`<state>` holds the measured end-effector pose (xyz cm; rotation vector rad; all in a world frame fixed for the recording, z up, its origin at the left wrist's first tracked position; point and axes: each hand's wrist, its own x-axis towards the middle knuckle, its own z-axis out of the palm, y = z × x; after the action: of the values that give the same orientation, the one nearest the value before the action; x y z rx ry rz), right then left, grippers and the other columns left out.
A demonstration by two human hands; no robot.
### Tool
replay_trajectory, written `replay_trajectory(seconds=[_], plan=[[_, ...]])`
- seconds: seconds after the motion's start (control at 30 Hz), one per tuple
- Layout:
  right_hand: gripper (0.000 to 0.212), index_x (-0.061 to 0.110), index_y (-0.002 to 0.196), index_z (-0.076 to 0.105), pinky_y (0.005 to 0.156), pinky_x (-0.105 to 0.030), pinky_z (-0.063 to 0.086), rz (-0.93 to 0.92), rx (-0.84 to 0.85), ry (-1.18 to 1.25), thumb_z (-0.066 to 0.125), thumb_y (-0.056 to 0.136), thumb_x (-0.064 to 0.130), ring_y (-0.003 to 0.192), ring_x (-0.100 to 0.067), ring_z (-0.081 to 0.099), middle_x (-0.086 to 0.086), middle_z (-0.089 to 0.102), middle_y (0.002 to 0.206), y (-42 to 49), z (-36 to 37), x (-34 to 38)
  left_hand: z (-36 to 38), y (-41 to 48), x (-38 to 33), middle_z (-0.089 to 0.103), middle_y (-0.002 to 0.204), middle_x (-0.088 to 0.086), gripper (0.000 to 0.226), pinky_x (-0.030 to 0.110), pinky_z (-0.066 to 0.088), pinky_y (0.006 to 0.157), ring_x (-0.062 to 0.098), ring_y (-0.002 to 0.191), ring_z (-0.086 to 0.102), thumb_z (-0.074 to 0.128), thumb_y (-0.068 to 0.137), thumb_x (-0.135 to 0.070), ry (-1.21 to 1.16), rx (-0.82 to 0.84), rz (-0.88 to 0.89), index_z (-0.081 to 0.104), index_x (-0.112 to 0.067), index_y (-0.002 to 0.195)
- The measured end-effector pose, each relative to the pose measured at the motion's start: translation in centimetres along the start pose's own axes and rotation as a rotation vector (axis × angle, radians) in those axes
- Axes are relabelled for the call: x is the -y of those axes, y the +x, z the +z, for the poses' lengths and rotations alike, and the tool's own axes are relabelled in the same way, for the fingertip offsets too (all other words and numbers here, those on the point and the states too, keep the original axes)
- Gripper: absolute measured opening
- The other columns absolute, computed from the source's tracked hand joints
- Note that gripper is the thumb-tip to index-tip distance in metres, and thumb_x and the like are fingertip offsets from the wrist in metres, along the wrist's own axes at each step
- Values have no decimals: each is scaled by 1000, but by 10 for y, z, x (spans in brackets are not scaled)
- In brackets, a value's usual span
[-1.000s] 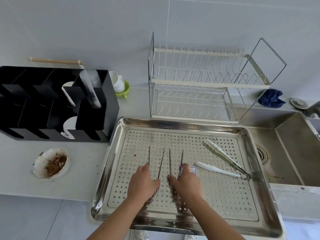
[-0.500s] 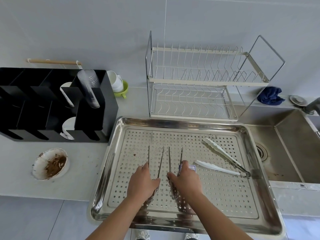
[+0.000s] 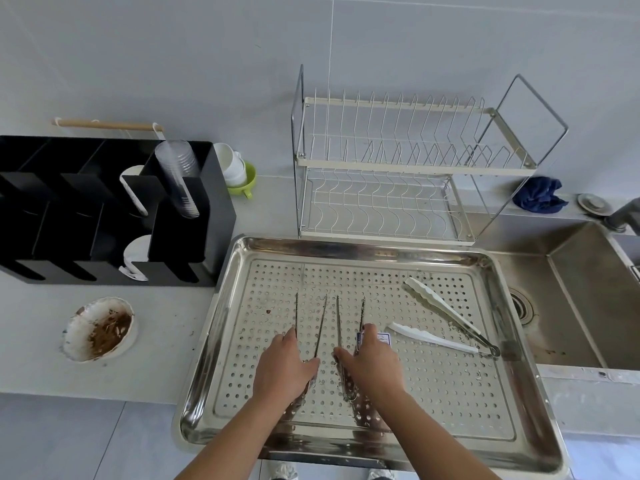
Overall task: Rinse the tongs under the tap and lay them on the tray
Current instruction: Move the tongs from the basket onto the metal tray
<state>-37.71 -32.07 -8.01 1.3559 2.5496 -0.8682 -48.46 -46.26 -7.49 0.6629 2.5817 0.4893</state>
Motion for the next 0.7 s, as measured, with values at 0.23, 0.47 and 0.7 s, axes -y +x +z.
replay_trajectory(seconds=[0.23,0.47,0.7], plan=[[69,22,130,41,50,-27,42,14,-31,15,61,86,72,68,-15,64,6,66,76,-6,-15,0,1,-2,3,48,152,9,88,37,45,107,25,135,51,51,89,-68,-37,-3,-21,31,-16,156],[44,23,131,62,54,-20,52,-4,-240,-18,70,92,42,74,-5,64,5,71,100,8,-86,-56,-17,-1,21,59,133,0,55,26,56,71,8,83,63,47,98,-50,47,-63,-7,46,-24,146],[95,22,155,28,113,-49,41,12,25,-466,78,80,54,141,-33,37,-9,40,155,30,-126,-84,-22,0,38,58,104,-1,38,21,46,60,9,79,55,55,98,-36,278,-127,189,61,-20,132]])
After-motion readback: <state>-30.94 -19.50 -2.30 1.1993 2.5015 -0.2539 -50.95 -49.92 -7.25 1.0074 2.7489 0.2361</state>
